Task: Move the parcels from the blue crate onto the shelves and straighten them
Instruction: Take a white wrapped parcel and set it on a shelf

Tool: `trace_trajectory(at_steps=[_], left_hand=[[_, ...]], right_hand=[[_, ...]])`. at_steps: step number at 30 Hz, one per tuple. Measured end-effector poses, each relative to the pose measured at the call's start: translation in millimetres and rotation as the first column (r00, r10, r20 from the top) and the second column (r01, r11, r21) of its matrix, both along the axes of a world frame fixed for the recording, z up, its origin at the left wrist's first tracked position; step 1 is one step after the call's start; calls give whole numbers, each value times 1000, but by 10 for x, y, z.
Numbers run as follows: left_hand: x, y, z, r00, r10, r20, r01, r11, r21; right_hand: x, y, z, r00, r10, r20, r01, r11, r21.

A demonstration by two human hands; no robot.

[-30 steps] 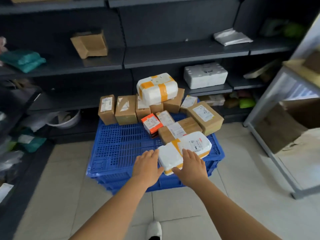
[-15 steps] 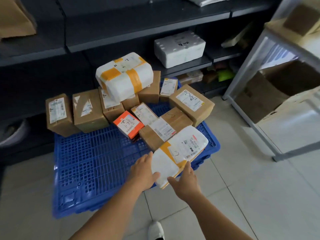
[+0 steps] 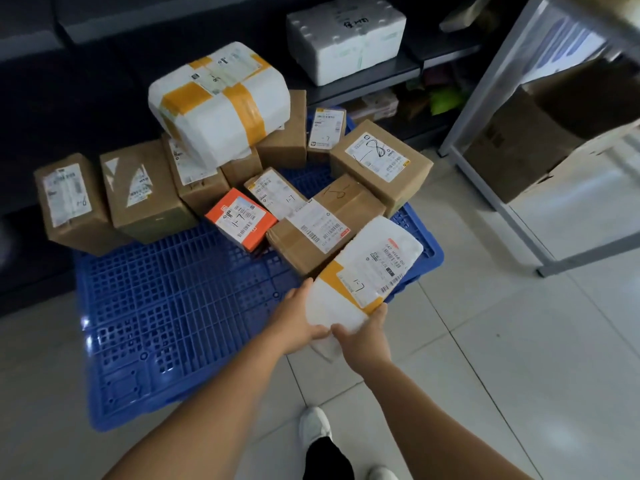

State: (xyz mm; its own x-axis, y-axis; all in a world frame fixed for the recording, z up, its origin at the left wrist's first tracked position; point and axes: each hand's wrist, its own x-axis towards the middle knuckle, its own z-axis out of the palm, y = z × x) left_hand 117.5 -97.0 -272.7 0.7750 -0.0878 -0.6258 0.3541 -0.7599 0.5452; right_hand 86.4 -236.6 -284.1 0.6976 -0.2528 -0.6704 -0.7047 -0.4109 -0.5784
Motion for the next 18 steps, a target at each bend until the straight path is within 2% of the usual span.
trace_trajectory(at_steps=[5, 9, 14, 18], left_hand=[[-242, -120, 113, 999, 30, 29, -30, 999, -14], [-477, -282, 333, 992, 64, 110, -61, 998, -33], [-836, -515, 672, 959, 190, 210, -178, 981, -76], [-1148, -694, 997, 898, 314, 307, -280, 948, -150]], right_hand=[[-172, -167, 163, 1000, 10, 22, -9, 1000, -11], [-299, -346, 373, 997, 32, 65, -30, 999, -24], [-485, -577, 734, 980, 102, 168, -101, 995, -15], [-652, -739, 1084, 947, 156, 281, -165, 986, 5]])
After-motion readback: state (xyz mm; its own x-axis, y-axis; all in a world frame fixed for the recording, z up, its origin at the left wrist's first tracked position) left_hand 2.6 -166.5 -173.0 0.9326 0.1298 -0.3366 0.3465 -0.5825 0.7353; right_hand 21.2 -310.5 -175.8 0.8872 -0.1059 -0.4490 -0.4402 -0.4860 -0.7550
